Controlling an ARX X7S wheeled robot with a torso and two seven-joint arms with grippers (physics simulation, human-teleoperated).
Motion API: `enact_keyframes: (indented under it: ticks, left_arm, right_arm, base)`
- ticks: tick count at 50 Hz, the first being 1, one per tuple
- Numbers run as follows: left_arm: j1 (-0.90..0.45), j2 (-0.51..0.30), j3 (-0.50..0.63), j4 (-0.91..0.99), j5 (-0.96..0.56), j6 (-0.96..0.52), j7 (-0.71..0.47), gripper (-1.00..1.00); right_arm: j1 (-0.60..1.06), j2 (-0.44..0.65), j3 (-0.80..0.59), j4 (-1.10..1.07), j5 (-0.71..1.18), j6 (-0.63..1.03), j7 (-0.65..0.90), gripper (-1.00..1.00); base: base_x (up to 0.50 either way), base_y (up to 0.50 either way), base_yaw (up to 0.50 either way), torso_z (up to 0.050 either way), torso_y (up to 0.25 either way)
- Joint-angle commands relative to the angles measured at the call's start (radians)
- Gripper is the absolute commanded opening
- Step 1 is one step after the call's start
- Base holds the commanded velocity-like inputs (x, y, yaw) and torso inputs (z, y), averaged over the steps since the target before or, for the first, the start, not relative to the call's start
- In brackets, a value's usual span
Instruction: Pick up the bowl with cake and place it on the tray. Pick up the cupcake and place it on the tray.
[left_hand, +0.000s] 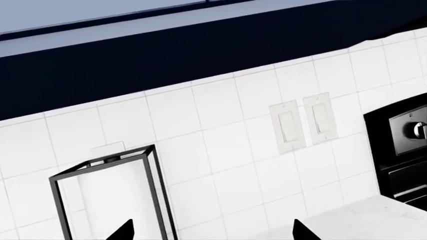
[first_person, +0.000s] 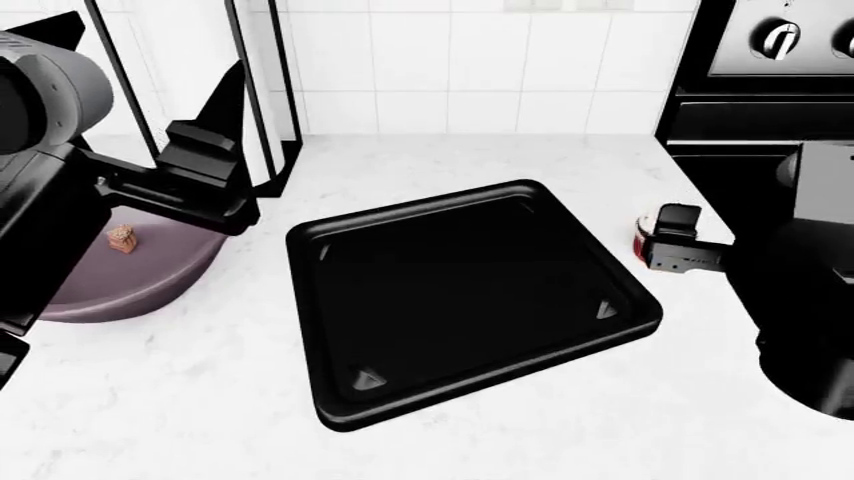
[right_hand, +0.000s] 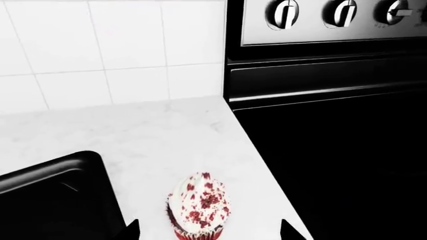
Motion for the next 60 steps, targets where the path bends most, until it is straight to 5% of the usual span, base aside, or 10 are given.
enact_keyframes:
  ticks: [1,60]
  left_arm:
    - [0.017,0.0,-0.001,0.0,0.019,0.007,0.014,1.0]
    - [0.069,0.011,0.017,-0.018,0.107,0.032,0.076,1.0]
  right_arm:
    - [0.002,-0.02,-0.025,0.034,-0.041,-0.02,-0.015,1.0]
    - [0.08,-0.122,-0.173,0.261,-0.231,-0.097,-0.099,1.0]
  base:
    - [0.0,0.0,0.0,0.0,0.0]
    - [0.0,0.0,0.0,0.0,0.0]
